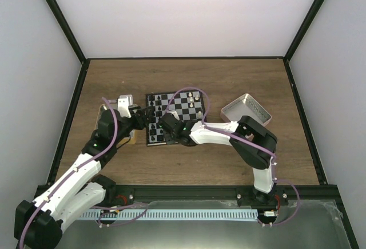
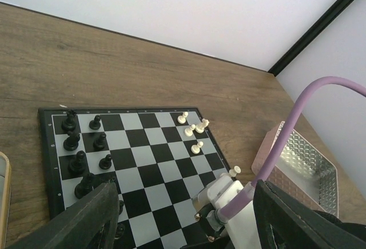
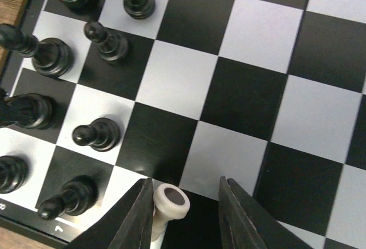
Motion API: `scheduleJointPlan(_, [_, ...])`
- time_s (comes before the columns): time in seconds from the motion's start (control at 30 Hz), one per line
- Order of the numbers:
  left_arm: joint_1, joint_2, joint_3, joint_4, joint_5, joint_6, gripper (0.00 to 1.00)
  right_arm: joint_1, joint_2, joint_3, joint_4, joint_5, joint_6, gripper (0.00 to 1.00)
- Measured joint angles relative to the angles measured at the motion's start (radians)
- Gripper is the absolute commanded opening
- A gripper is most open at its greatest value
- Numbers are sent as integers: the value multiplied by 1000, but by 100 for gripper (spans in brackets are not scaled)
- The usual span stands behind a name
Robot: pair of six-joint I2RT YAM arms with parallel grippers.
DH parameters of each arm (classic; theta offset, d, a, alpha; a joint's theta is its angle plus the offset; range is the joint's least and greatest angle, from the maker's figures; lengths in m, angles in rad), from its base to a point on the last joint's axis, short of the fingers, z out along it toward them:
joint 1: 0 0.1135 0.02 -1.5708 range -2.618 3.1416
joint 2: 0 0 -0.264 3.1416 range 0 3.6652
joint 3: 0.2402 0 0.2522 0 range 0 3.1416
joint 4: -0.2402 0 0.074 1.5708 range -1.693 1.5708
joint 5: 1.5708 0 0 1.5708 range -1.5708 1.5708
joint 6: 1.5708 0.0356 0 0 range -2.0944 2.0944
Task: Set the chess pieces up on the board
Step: Pick up the chess piece from the chessboard.
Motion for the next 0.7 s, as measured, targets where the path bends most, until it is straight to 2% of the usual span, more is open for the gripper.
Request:
scheduleJointPlan(0.33, [0,4,0,3,-2,3,67,2,-17,-29,-4,39,-4,13])
scheduleJointPlan(0.7, [0,7,-13,8,2,-7,67,-3,-43,-79,61,39,54,10])
